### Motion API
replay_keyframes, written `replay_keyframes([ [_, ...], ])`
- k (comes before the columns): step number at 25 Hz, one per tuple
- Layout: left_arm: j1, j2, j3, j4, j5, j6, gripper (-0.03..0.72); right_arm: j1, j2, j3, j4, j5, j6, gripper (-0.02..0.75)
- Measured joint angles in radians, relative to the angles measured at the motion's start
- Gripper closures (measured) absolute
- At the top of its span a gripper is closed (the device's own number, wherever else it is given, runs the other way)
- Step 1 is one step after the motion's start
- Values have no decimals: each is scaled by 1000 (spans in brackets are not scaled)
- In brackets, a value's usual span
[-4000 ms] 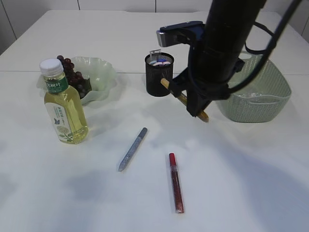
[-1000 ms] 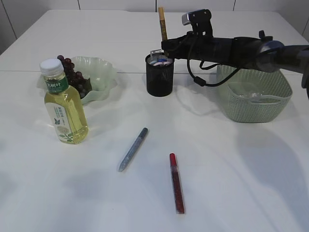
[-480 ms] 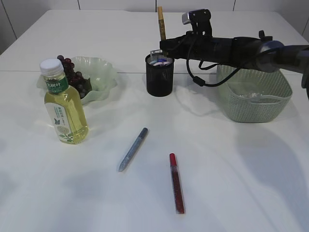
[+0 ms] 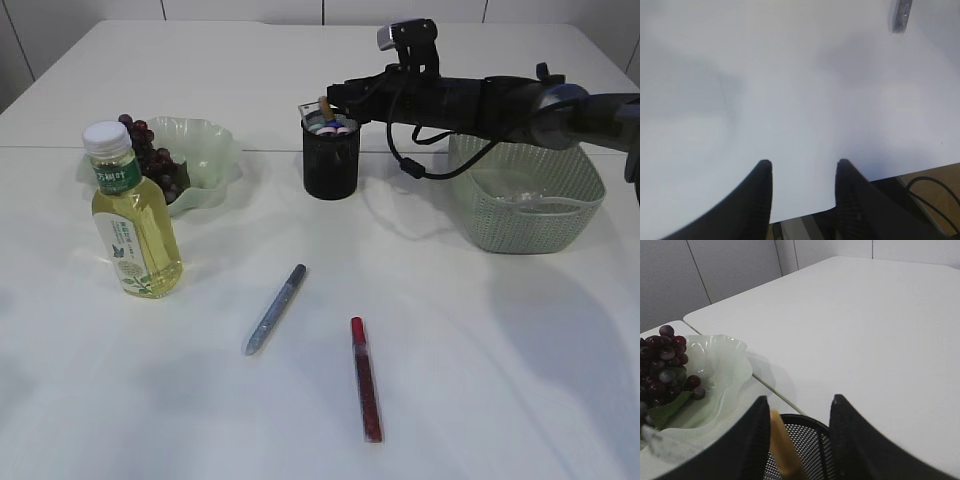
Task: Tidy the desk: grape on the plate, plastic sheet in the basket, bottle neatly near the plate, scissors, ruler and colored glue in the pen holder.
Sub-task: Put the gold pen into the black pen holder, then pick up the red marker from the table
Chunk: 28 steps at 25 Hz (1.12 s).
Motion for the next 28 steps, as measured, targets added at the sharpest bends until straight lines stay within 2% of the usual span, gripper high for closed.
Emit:
replay_keyframes([
  [10,0,0,0,0,0,0,380,0,-2,-1,-2,0,6,395],
  [14,0,0,0,0,0,0,380,0,-28,-1,-64,-11,134,394],
  [18,0,0,0,0,0,0,380,0,-103,-1,-408,-36,527,394],
  [20,0,0,0,0,0,0,380,0,-154,-1,-650,2,777,394],
  [22,0,0,0,0,0,0,380,0,-202,-1,-807,76,978,394],
  [28,0,0,0,0,0,0,380,27,-340,-1,-1151,306,1393,394],
])
